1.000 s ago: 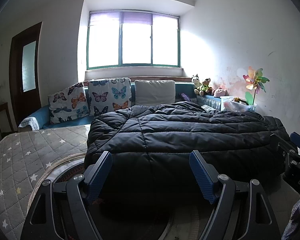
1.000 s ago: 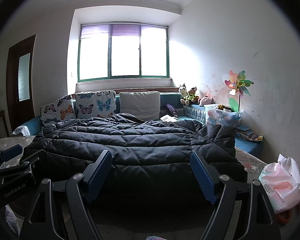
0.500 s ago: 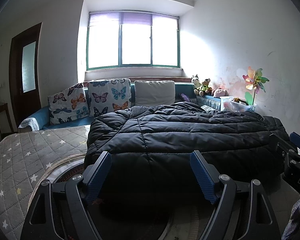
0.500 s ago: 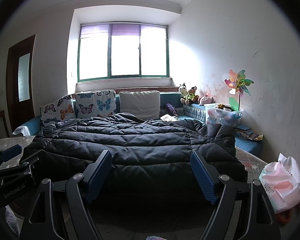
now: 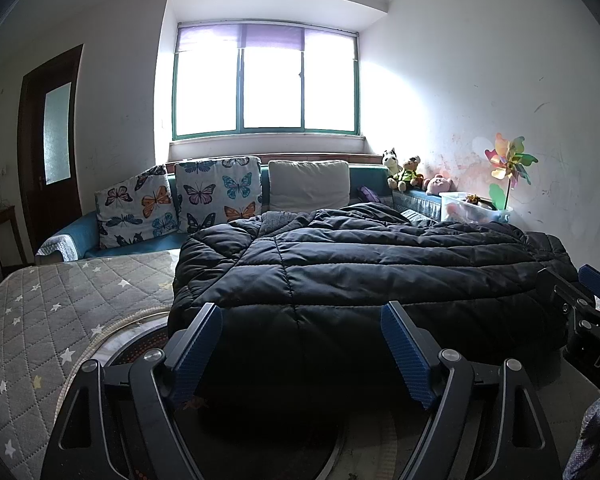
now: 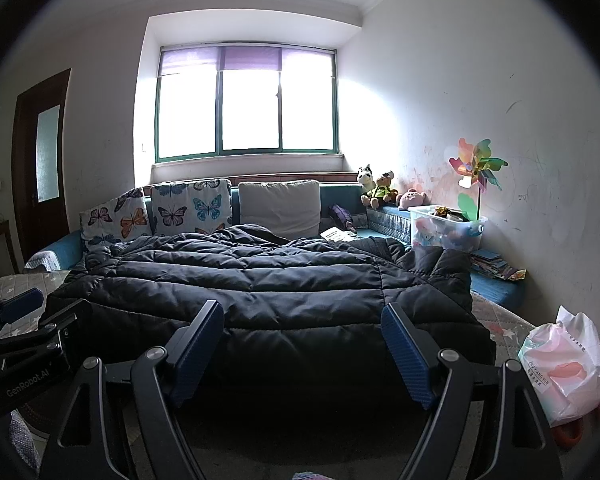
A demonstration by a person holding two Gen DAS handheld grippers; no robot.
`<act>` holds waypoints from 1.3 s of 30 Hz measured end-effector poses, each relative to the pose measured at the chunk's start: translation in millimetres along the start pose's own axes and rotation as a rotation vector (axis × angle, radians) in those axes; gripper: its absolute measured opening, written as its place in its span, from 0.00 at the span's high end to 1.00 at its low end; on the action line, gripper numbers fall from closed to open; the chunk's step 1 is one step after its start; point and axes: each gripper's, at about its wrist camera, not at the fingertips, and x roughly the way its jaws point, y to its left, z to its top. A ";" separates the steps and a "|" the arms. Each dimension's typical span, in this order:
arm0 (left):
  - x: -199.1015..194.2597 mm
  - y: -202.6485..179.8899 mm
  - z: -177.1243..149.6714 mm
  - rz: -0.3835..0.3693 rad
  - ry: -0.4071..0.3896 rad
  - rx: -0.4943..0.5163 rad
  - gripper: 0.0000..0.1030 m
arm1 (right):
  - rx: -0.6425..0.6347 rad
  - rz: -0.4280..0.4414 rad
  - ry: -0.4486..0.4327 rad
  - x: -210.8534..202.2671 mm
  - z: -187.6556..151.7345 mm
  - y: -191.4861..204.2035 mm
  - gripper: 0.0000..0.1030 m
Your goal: Fold large clothes
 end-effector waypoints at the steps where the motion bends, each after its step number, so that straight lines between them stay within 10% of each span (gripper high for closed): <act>1: 0.2 -0.4 -0.1 0.000 0.000 0.000 0.15 | 0.000 0.000 0.000 0.0 0.1 -0.2 0.14; 39: 21.0 4.5 -5.3 -0.028 0.101 -0.014 0.14 | -0.003 -0.008 0.086 13.6 -4.4 2.6 0.10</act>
